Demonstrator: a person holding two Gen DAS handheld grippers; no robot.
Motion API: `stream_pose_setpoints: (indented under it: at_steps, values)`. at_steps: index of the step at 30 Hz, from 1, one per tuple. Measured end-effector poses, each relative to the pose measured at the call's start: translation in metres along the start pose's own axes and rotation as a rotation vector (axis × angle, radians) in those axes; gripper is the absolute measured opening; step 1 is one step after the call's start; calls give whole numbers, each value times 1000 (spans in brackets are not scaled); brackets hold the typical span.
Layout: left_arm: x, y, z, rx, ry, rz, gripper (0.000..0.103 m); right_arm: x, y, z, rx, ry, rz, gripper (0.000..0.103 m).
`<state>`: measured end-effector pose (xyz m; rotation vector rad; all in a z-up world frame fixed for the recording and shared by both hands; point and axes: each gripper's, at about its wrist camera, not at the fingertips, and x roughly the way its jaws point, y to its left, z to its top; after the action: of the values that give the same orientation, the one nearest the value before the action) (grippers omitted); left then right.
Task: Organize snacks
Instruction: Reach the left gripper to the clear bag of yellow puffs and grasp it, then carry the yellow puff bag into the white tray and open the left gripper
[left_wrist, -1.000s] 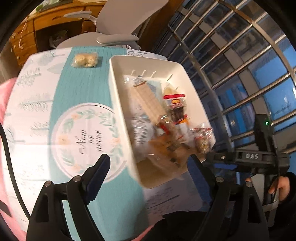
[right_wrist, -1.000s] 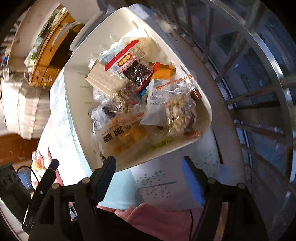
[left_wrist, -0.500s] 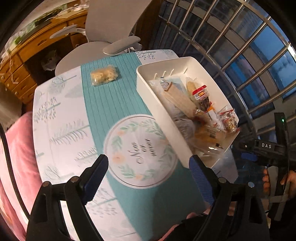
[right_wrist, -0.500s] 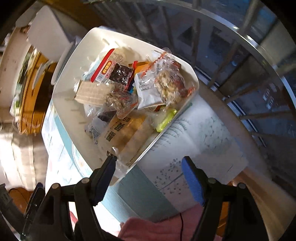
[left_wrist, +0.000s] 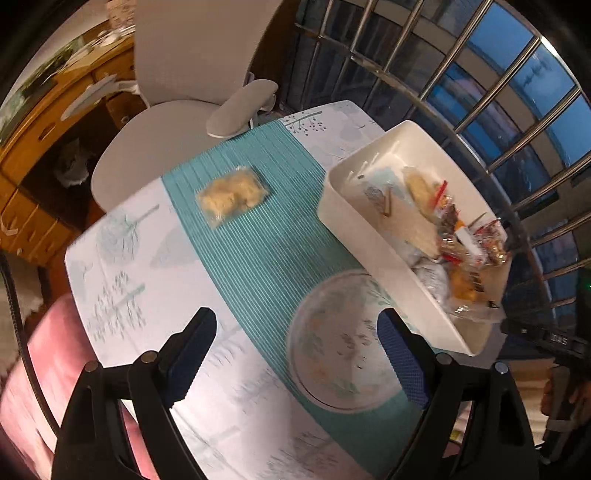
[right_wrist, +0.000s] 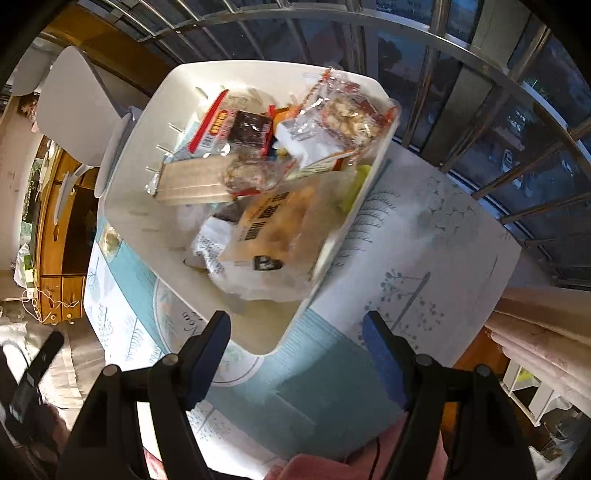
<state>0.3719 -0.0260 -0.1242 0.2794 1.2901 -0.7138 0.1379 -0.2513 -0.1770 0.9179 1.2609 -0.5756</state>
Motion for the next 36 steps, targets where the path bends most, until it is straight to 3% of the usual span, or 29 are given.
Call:
stream_pose_setpoints:
  at_steps: [6,14,22,31,36]
  values:
    - [36,32,40,-7,28,20,88,5,21,-2,-27,-44,-1,74]
    - [91,73,83,-144,21,6,88,28,43,2,-161,-65,4,74]
    - [144,91,96,-292,34,-22,88,40,44,3,-173,-77,6,74]
    - [179,88,109,-373,22,63,88,51,43,15,-176,-38,5,74]
    - [195,90,112,-409,35,69,88,53,42,19,-183,-25,10,74]
